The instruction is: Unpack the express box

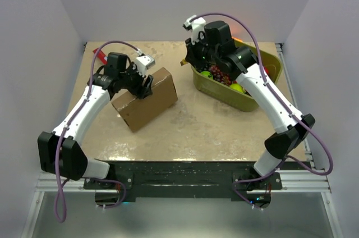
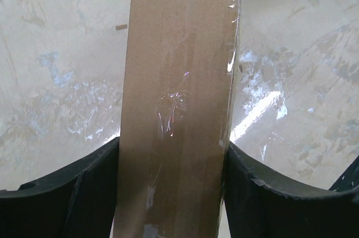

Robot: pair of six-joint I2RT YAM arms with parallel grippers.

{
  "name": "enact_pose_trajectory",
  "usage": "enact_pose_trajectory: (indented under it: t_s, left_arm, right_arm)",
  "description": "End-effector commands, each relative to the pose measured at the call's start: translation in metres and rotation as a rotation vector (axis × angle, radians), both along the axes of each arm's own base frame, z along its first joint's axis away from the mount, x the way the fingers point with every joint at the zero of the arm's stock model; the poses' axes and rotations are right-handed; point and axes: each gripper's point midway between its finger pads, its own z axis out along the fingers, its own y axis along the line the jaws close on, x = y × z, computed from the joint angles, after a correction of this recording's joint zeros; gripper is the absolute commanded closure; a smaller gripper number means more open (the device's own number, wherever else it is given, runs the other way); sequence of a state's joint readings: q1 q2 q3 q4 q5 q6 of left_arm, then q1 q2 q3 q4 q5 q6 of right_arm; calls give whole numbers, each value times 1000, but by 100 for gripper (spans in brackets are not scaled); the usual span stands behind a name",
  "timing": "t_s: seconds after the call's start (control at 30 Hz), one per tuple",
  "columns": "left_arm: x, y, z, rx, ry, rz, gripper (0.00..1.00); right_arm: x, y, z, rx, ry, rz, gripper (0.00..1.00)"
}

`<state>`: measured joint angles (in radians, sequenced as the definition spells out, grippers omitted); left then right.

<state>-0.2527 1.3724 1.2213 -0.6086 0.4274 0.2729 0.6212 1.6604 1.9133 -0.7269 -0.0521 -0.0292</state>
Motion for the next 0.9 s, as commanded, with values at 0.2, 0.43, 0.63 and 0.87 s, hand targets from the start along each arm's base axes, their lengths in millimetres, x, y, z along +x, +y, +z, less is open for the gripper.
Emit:
enact_pose_trajectory:
  t_s: [0.2,0.43,0.63,0.87]
  left_arm:
    - [2,-8,-12,6,24,-11,32]
    - [-15,-21,-17,-18,54,-65,0]
    - [-20,-25,-23,-18,72,-92,0]
    - [-33,-28,-40,-35,124,-119,0]
  right_arm:
    - [3,-1,46,63,-93,-12,100]
    - [6,11,34,73,-10,-6,100]
    - [-9,16,16,77,61,41,100]
    - [-17,23,2,65,96,38,100]
